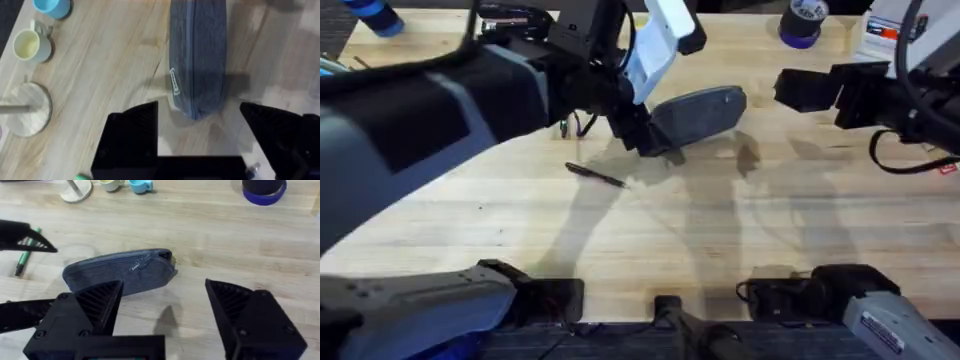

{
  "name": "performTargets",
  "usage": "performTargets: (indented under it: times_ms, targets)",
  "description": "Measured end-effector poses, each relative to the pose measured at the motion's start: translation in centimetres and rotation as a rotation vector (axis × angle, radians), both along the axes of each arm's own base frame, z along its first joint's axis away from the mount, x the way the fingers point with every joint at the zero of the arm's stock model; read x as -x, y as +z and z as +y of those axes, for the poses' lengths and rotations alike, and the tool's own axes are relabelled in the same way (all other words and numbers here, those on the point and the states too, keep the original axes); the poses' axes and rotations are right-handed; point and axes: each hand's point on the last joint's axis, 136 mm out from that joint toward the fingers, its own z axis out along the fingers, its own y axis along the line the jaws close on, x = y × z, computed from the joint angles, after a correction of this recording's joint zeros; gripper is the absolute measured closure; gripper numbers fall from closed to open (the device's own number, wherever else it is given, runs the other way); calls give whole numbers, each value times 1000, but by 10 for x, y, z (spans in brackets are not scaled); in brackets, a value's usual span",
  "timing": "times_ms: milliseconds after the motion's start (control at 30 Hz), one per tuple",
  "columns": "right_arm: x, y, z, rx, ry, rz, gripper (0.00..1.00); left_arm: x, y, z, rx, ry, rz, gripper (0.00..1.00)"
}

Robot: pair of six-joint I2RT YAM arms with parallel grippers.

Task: Unzip the bag, pick up the pens from the table one at a time and place them inside, then zip the bag closed.

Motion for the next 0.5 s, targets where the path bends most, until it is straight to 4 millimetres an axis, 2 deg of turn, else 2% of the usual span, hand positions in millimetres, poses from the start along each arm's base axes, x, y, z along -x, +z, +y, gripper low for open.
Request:
performTargets:
  times_ms: [200, 333, 433, 500]
  targets:
    - [0, 0, 0, 0, 0, -1, 5, -4, -23, -13, 28, -36, 52, 8]
    - [0, 0, 0, 0, 0, 0, 5, -4, -30, -17, 42, -52, 73, 7]
    - [0, 0, 0, 1, 1, -1, 6, -3, -30, -18, 47, -57, 75, 131]
    - [0, 0, 0, 6, 4, -3, 6, -3, -30, -19, 49, -58, 76, 274]
